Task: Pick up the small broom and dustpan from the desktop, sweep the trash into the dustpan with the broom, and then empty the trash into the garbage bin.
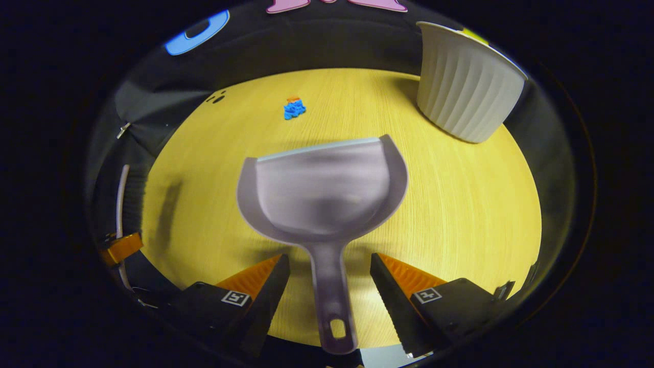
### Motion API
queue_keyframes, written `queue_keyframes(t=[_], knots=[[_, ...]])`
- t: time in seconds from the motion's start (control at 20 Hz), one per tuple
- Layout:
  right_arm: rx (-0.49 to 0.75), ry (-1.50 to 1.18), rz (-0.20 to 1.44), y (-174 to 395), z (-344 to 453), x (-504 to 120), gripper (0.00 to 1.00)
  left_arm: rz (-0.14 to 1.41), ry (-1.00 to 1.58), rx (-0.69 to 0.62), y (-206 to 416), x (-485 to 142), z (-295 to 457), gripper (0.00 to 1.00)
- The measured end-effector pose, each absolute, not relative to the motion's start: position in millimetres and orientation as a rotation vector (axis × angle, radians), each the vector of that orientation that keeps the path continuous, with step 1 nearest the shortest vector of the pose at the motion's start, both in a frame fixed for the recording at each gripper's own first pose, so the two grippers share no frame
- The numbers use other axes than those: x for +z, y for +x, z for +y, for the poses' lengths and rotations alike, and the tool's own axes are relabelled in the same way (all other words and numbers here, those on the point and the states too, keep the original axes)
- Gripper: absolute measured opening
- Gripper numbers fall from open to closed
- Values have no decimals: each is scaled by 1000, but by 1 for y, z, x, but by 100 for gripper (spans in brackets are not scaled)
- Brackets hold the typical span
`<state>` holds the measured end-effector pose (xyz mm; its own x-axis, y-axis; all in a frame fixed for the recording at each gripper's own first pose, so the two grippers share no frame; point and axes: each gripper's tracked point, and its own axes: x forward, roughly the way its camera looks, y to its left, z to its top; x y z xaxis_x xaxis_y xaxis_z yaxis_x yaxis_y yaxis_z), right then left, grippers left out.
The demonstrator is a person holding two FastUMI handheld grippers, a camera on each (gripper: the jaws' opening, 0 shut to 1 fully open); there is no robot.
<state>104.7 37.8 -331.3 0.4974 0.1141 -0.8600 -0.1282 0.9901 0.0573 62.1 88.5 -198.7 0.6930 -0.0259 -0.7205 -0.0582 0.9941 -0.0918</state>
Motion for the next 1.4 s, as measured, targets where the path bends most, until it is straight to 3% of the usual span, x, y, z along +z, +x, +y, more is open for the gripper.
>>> queue_keyframes(t=[0.15, 0.25, 0.55, 0.65, 0.85, 0.95, 1.0, 1.4], knots=[[142, -34, 1079, 109, 35, -346, 99, 822, -104, 56, 56, -200, 99, 26], [143, -42, 1068, 117, 36, -347, 90, 830, -116, 72, 57, -200, 101, 27], [174, -96, 1072, 125, 36, -346, 41, 848, -118, 73, 79, -203, 92, 27], [205, -90, 1089, 122, 37, -347, 44, 861, -95, 50, 91, -204, 84, 27], [258, -49, 1127, 122, 37, -345, 31, 890, -8, -12, 125, -208, 70, 27], [270, -64, 1140, 121, 33, -345, 39, 904, 14, -48, 149, -208, 61, 27], [279, -79, 1147, 120, 31, -345, 35, 909, 25, -69, 163, -208, 56, 26], [354, -176, 1093, 138, 0, -320, 34, 893, 289, -186, 293, -202, 46, 27]])
